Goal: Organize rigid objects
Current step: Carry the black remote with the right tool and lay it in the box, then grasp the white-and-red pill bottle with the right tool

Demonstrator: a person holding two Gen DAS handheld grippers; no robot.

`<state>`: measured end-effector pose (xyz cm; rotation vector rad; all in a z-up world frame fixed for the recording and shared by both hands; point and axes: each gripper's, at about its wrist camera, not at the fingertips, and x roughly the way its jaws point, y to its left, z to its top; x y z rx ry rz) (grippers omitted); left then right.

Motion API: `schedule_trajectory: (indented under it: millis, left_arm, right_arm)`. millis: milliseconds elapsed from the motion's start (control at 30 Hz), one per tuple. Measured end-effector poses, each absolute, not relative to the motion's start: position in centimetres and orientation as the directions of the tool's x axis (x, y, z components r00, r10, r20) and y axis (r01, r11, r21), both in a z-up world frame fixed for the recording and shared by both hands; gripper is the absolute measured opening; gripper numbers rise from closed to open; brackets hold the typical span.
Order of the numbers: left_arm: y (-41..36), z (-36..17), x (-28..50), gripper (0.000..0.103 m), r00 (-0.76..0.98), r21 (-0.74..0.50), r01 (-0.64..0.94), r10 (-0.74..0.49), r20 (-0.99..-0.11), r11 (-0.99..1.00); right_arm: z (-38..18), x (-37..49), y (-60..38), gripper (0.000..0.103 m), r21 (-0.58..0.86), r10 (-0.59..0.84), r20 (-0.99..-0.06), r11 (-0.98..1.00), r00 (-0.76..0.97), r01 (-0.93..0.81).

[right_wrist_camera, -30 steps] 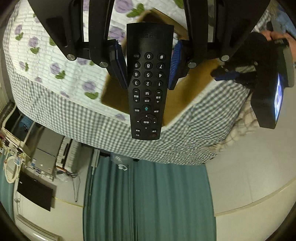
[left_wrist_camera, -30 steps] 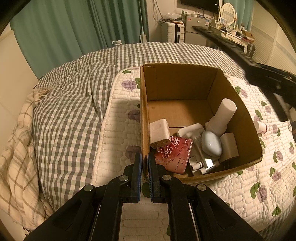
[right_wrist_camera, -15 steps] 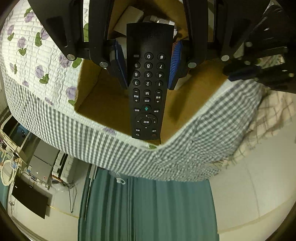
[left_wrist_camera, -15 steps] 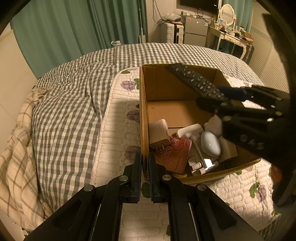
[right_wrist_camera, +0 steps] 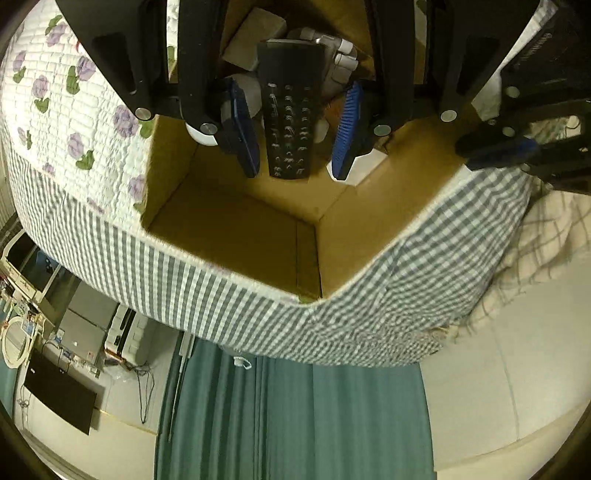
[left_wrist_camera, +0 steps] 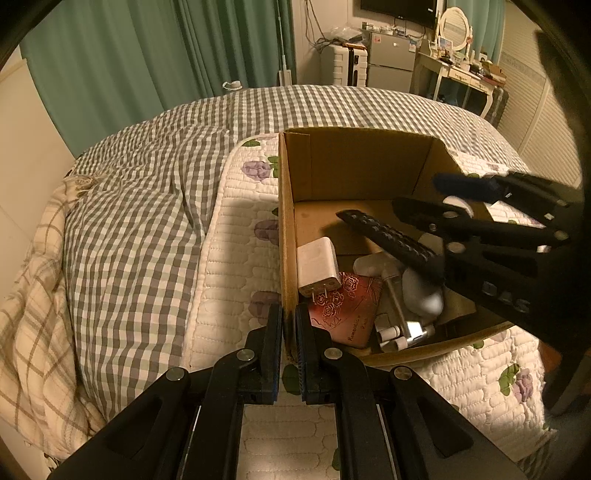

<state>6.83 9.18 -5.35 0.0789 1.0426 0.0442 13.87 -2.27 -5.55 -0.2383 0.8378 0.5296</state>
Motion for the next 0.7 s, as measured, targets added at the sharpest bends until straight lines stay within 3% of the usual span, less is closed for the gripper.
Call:
schedule_trajectory:
  millis: [167,233,300,500,700]
  left_arm:
    - [9.1,-5.4,6.8,0.007,0.501,0.088,-0.003,0.077,-0.862,0.996]
    - [9.1,-5.4,6.8,0.007,0.5,0.093,-0.005,0.083,-0.862,0.996]
    - [9.0,-5.5,6.9,0.007,0.499,0.096,-0.009,0.088,-0.862,0.995]
    - [8.9,-5.4,6.9,0.007,0.495,0.104,-0.014,0.098,-0.863,0.994]
    - [8.9,-5.5,6.9,0.007,0.493,0.107,-0.014,0.1,-0.864,0.994]
  right_arm:
    - [-3.3,12.7,-3.5,0.063,-0.014,0.36,-0.734,0.84,0.576,-0.543]
    - [-1.9,12.1,-4.8,0.084,-0.03,0.354,-0.709,0.849,0.61,-0.528]
    - [-0.5,11.5,-6.2,0.091,-0.051,0.335,-0.683,0.864,0.649,-0.5]
    - [3.1,10.2,-12.2,0.097,-0.066,0.291,-0.628,0.904,0.722,-0.421]
    - [1.6,9.6,-18.3,0.097,-0.095,0.195,-0.651,0.938,0.734,-0.334]
